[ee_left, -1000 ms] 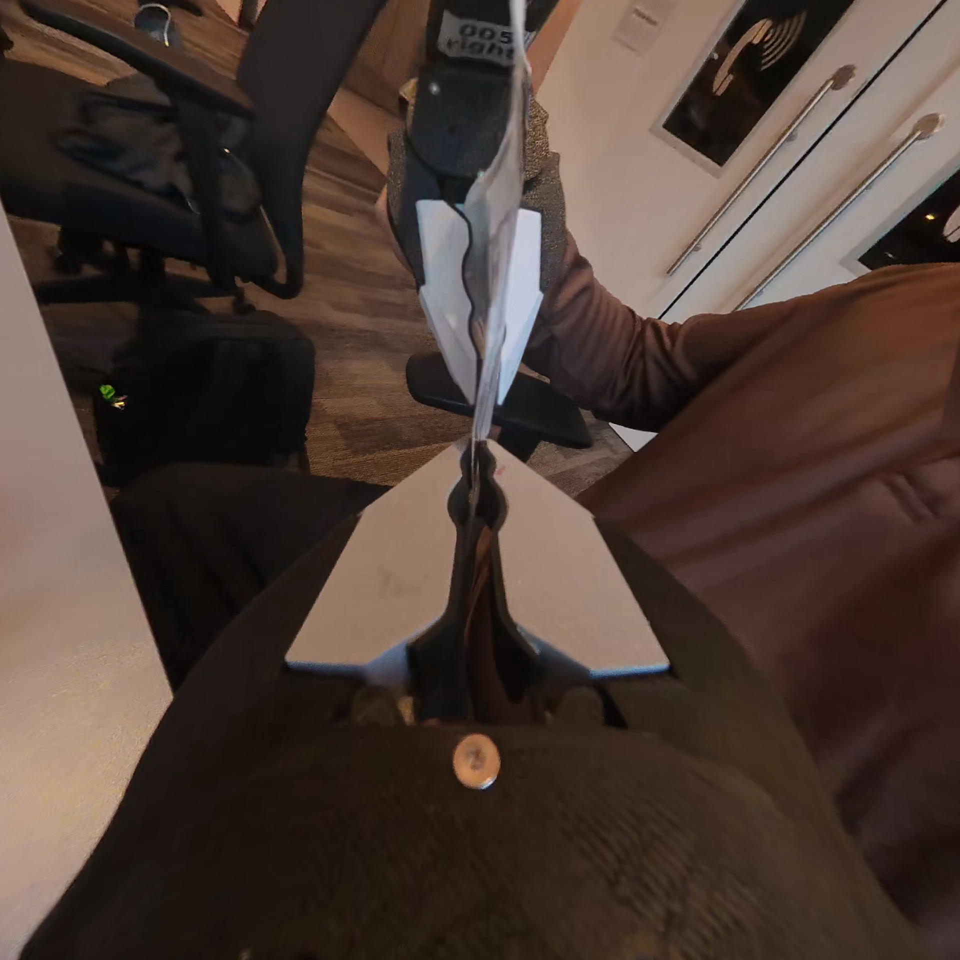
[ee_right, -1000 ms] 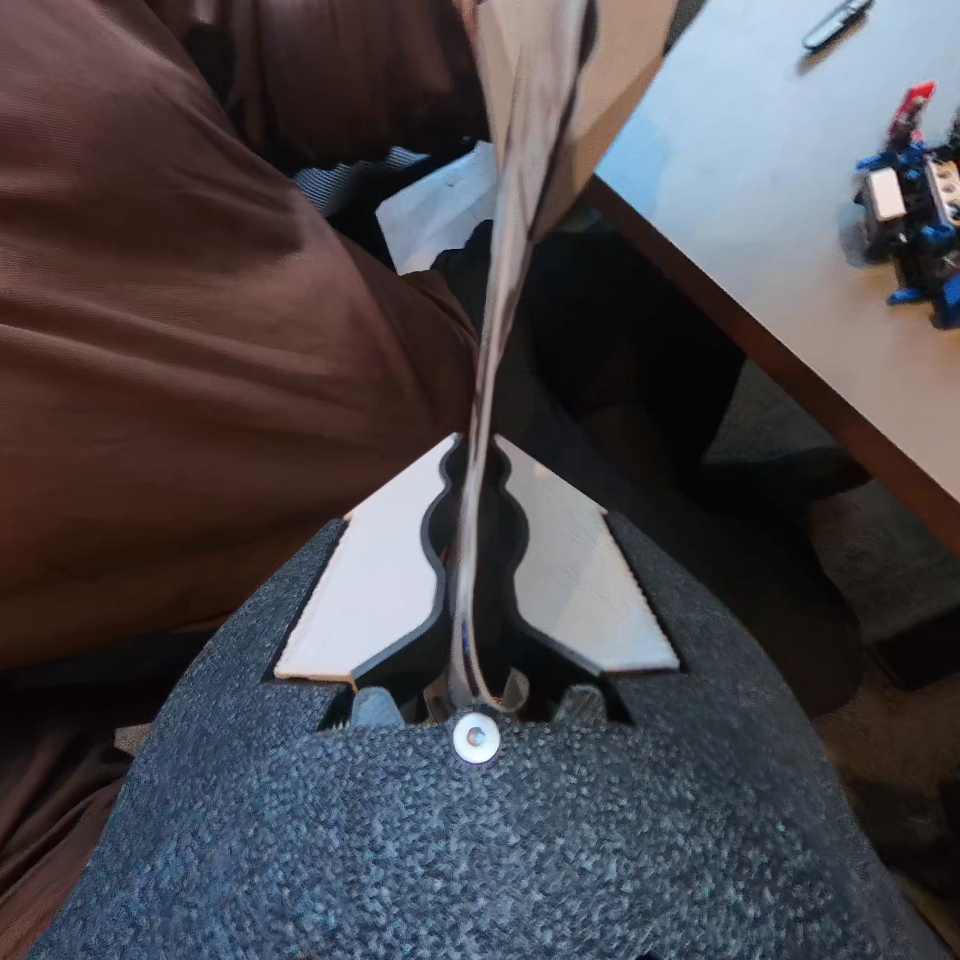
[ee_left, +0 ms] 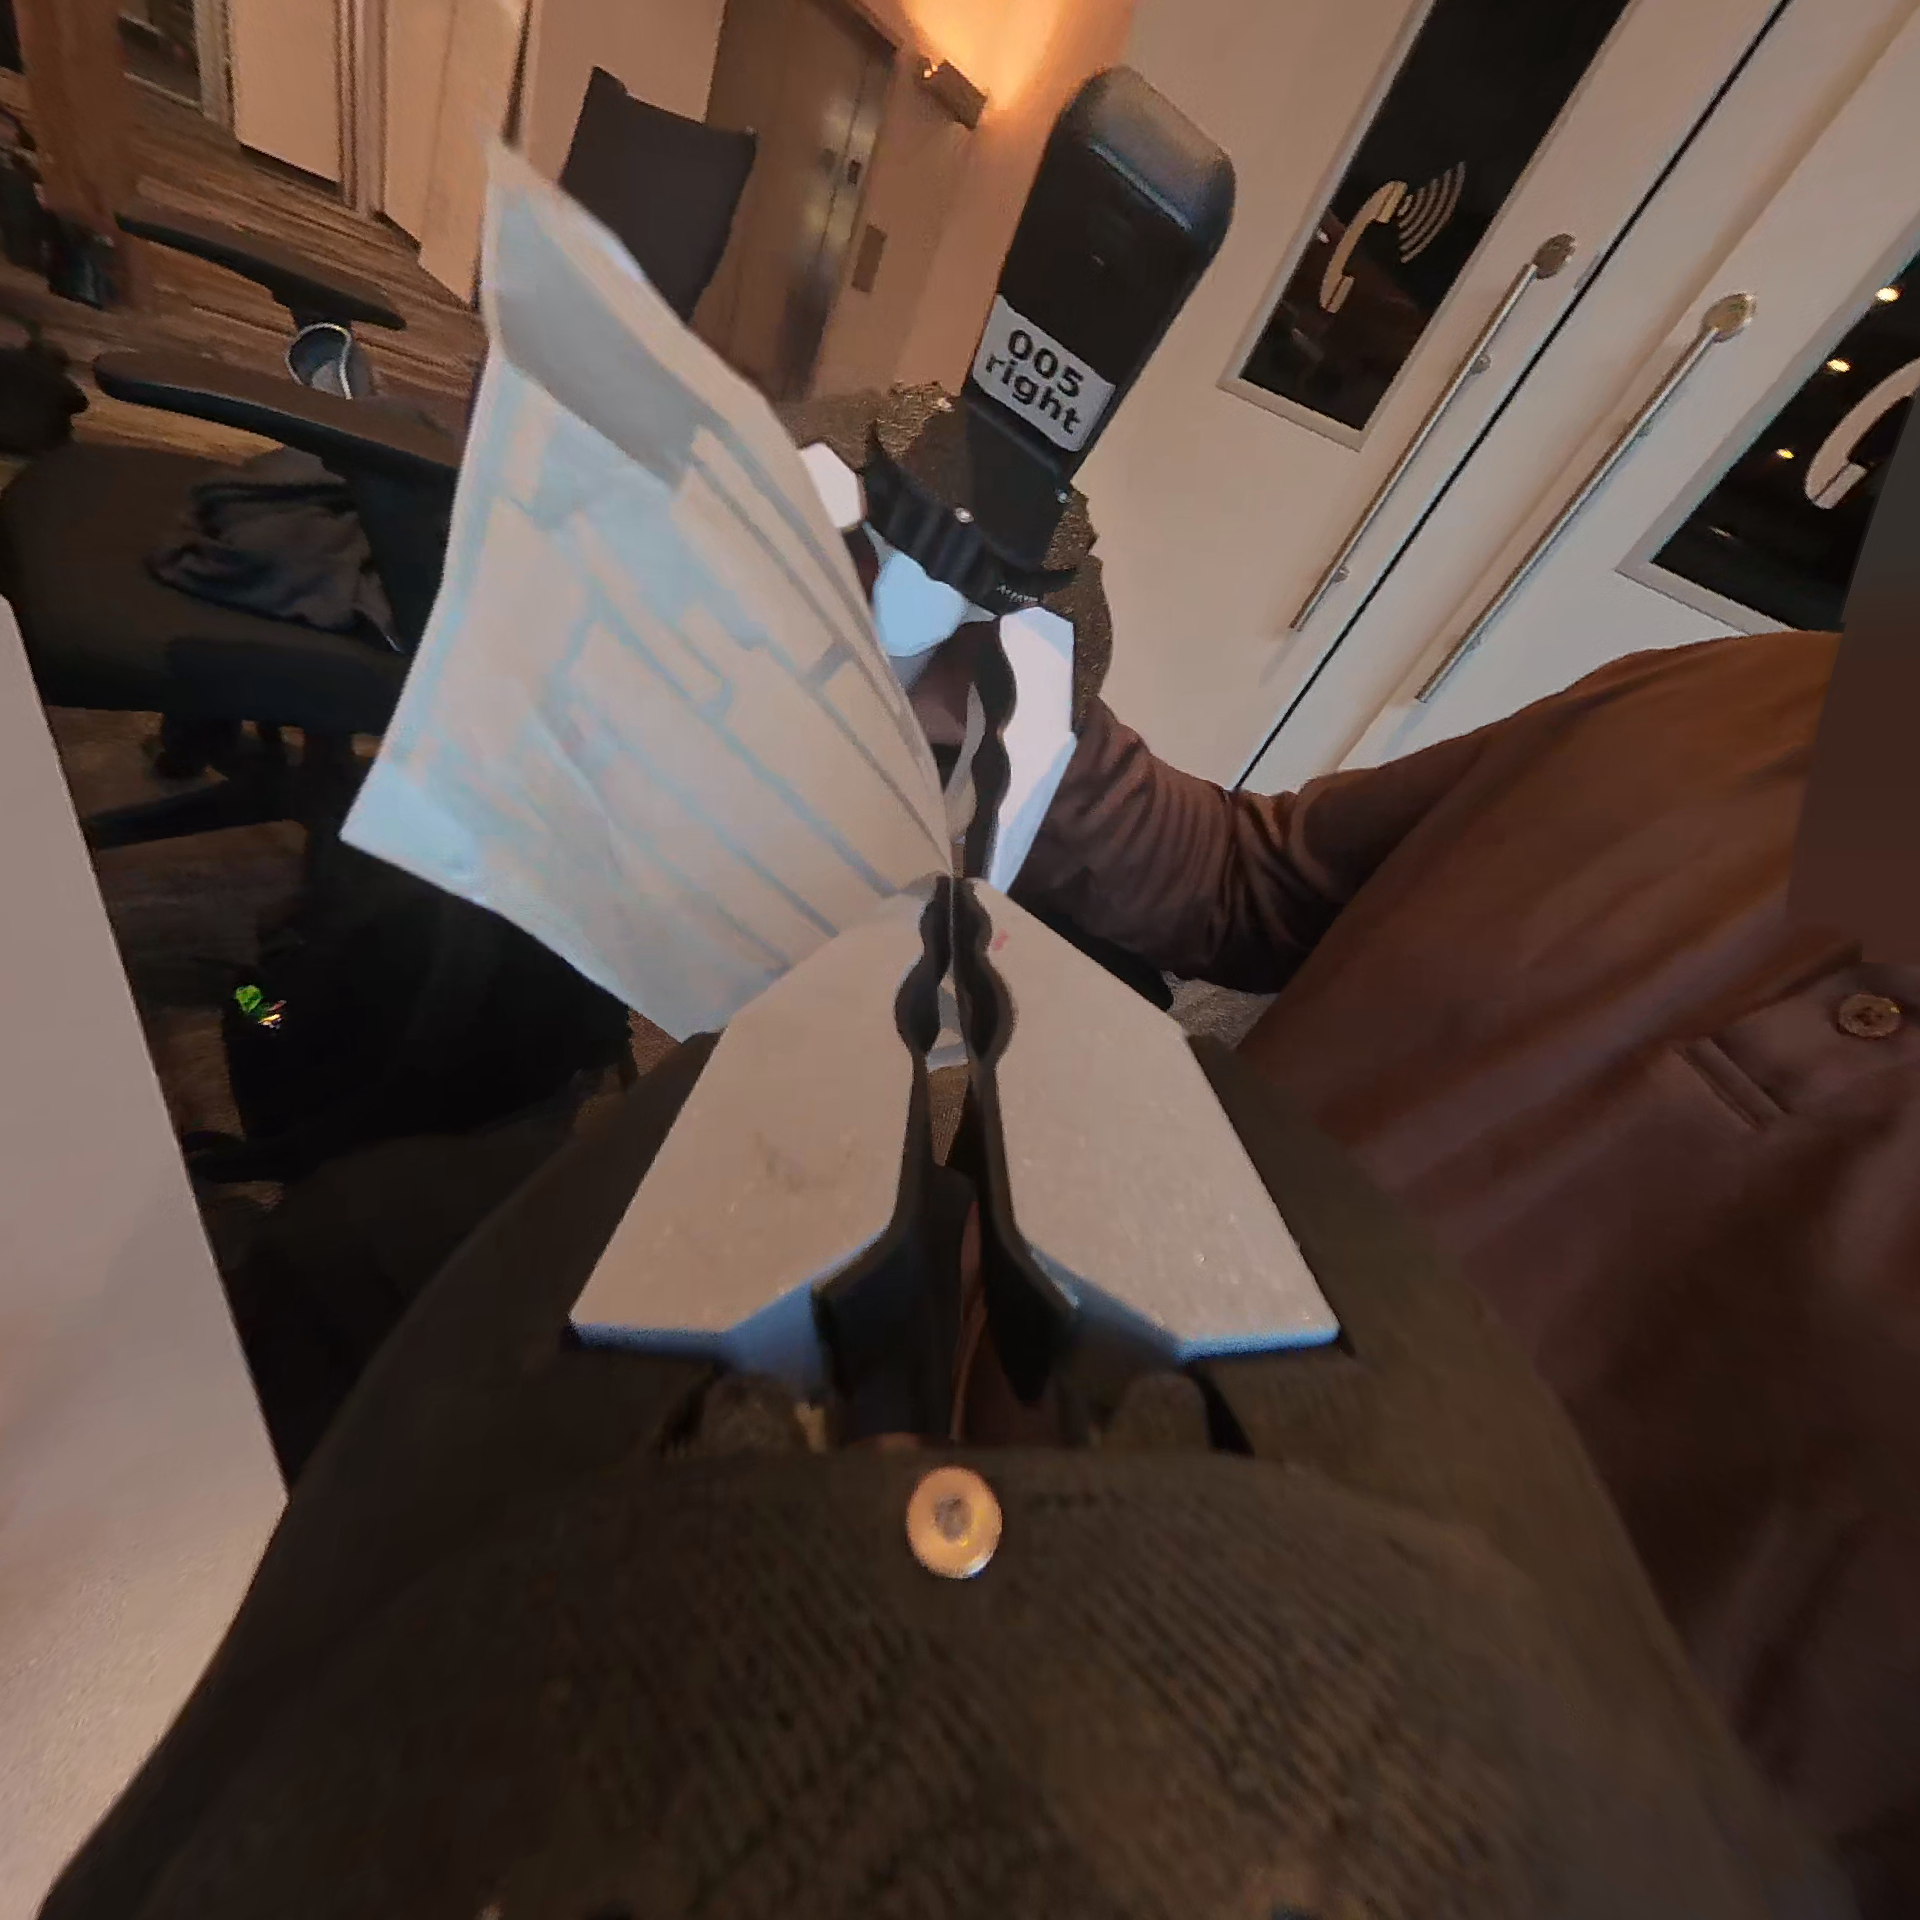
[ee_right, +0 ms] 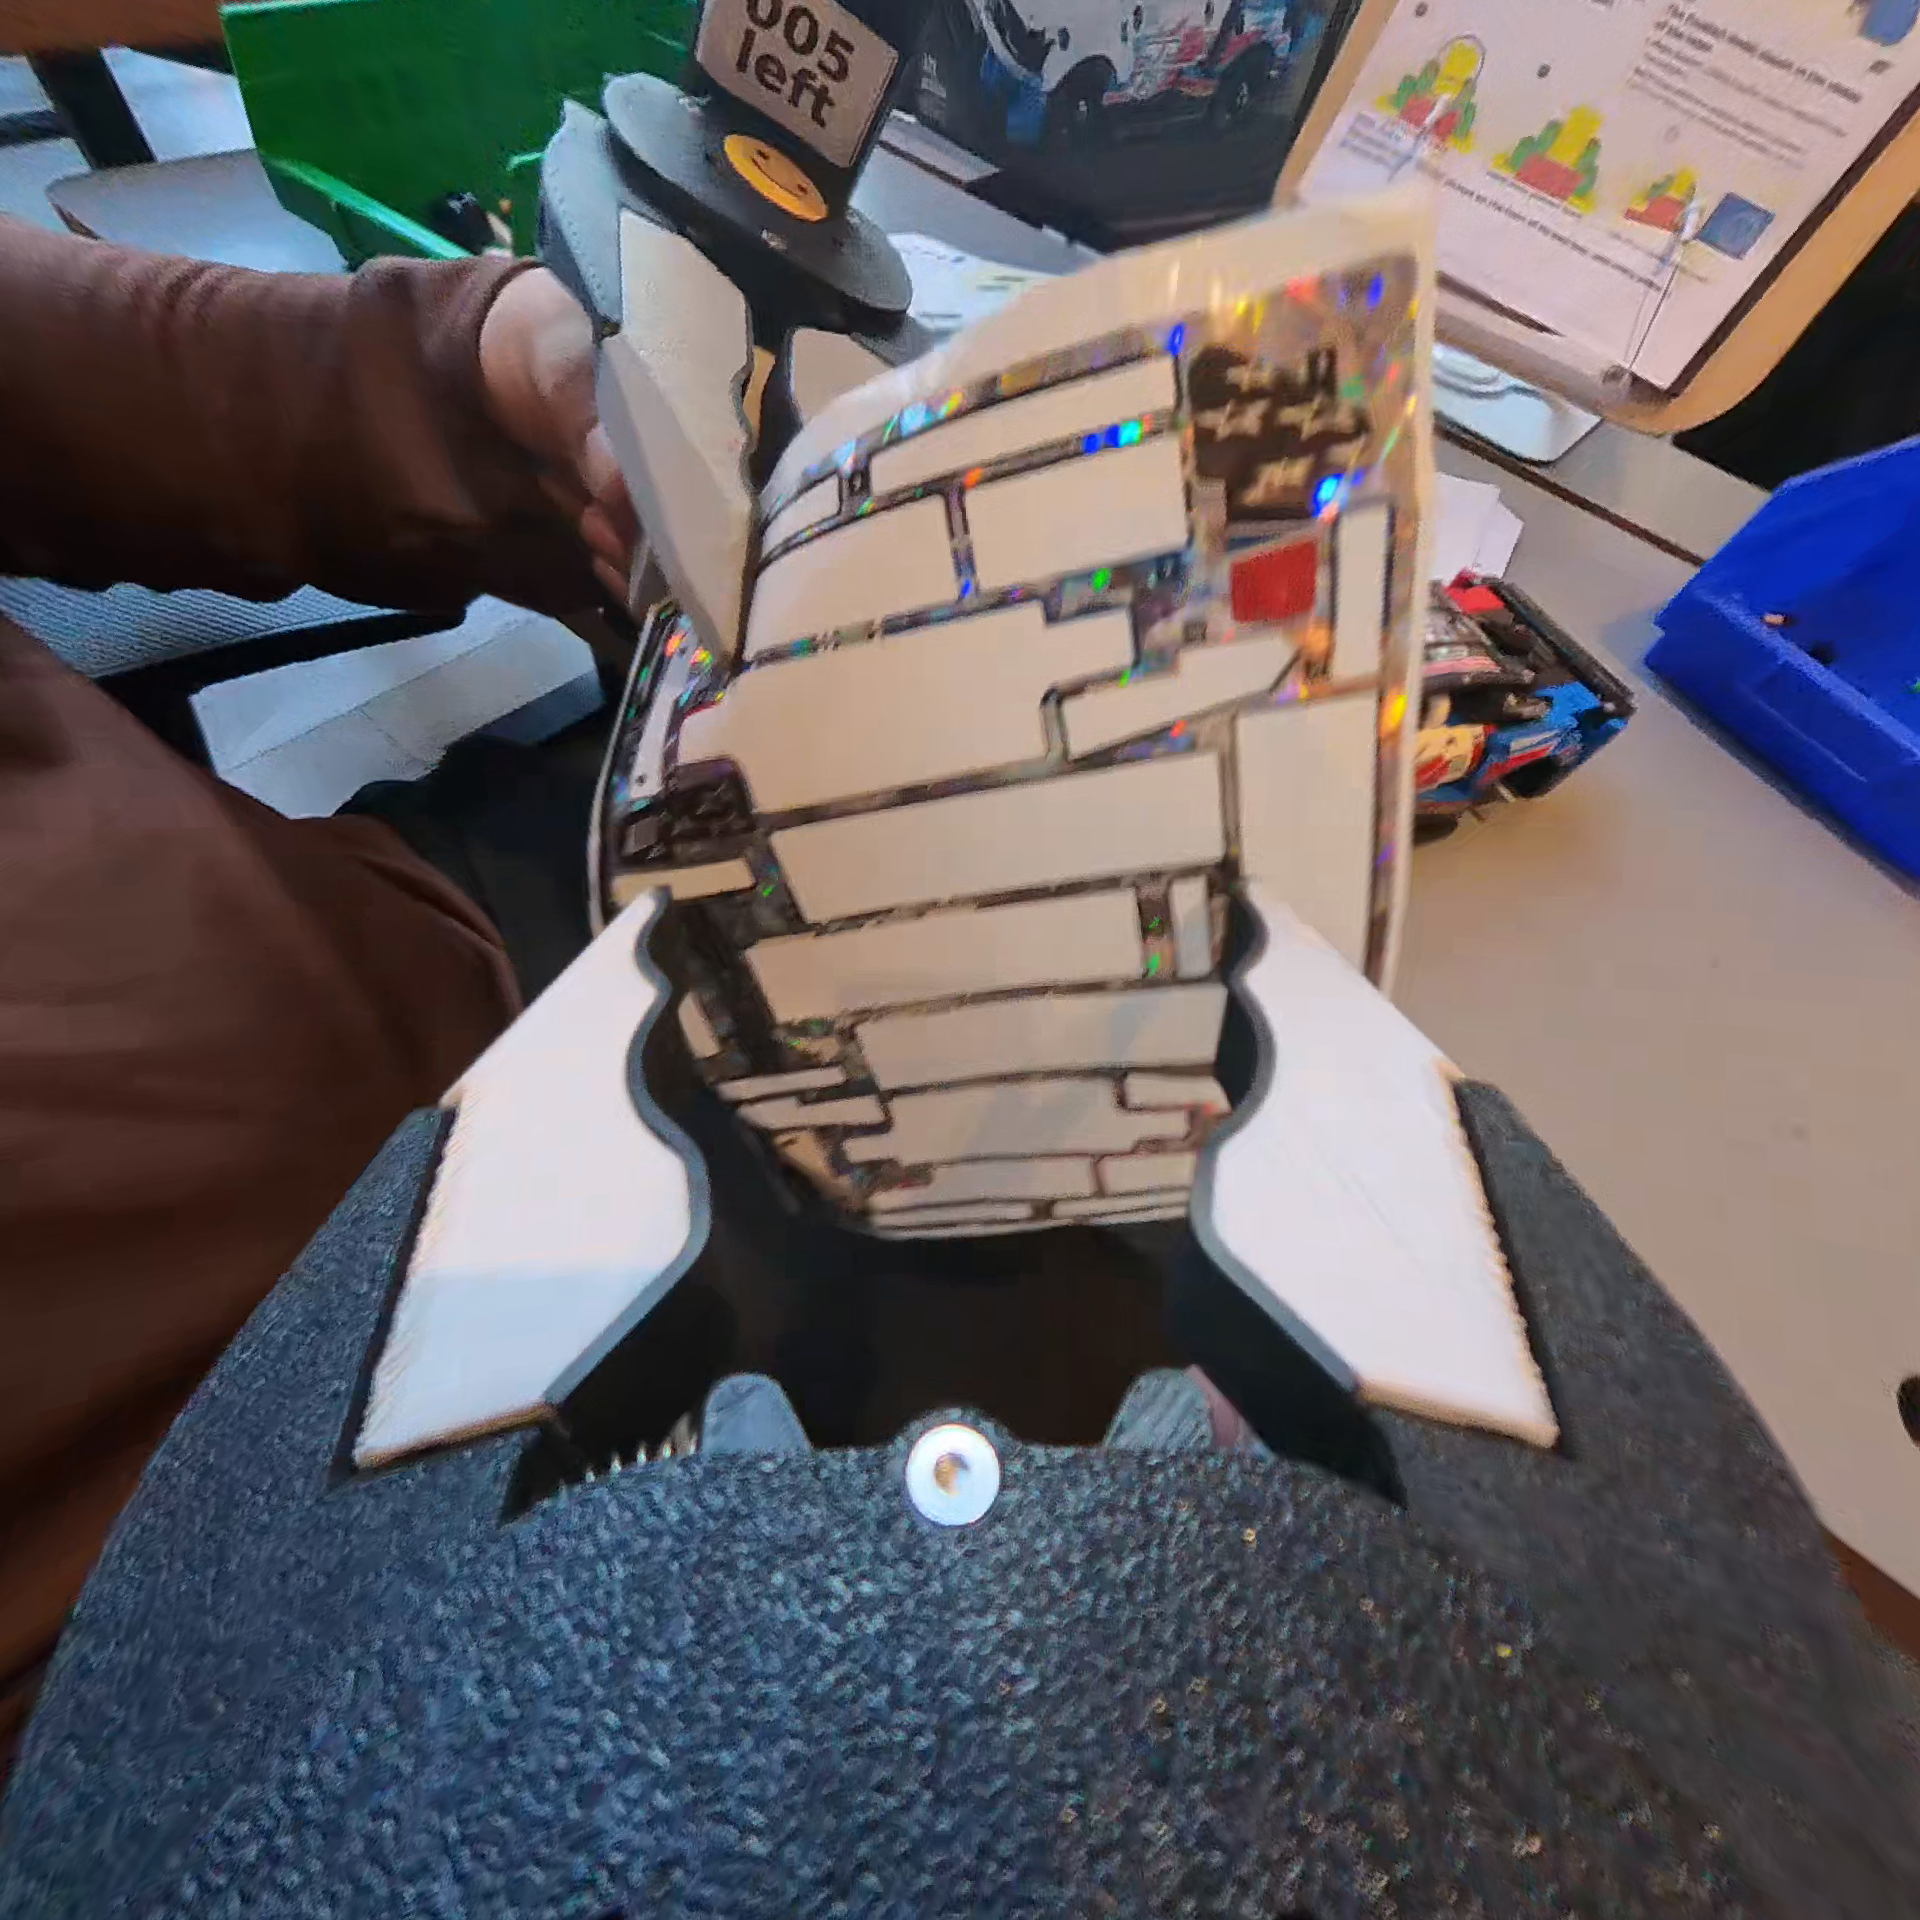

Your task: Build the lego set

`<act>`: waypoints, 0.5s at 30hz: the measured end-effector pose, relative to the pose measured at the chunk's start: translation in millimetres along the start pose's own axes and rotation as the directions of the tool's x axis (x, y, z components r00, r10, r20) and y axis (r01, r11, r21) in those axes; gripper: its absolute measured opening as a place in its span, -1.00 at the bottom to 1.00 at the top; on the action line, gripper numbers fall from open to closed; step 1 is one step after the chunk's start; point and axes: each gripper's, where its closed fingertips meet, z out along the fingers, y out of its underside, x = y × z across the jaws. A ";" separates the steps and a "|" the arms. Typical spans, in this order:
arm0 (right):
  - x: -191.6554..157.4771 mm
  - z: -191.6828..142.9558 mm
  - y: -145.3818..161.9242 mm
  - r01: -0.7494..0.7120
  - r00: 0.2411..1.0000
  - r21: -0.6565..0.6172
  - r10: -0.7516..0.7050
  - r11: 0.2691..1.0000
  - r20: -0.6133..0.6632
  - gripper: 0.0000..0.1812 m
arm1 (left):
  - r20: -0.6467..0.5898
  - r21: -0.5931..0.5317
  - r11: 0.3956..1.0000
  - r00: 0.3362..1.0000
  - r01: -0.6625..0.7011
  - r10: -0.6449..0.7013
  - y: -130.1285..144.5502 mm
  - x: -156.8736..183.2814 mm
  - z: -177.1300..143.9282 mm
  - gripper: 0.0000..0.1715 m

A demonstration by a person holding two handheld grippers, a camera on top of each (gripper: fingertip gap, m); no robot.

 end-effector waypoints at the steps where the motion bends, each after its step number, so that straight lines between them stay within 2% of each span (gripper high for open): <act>1: 1.7 2.6 -3.2 0.010 1.000 0.009 -0.010 1.000 -0.010 0.18 | -0.007 -0.010 1.000 1.000 -0.009 0.009 1.1 2.3 0.5 -1.00; 3: 5.5 2.2 -8.9 0.037 0.999 0.025 -0.036 0.999 -0.039 0.25 | -0.007 -0.044 0.998 0.999 -0.033 0.033 5.0 4.7 1.3 -1.00; 5: -2.9 2.1 -9.1 0.044 0.999 0.016 -0.044 0.999 -0.001 0.32 | 0.014 -0.083 0.995 0.998 -0.063 0.064 7.0 4.0 1.9 -1.00; 10: -13.5 19.8 5.1 0.046 0.998 -0.045 -0.044 0.998 0.032 0.44 | -0.012 -0.158 0.979 0.992 -0.126 0.126 3.3 13.7 11.0 -1.00; 15: -27.6 25.1 5.5 0.041 0.995 -0.036 -0.038 0.999 0.089 0.47 | -0.009 -0.303 0.927 0.974 -0.220 0.228 17.3 15.0 16.8 -1.00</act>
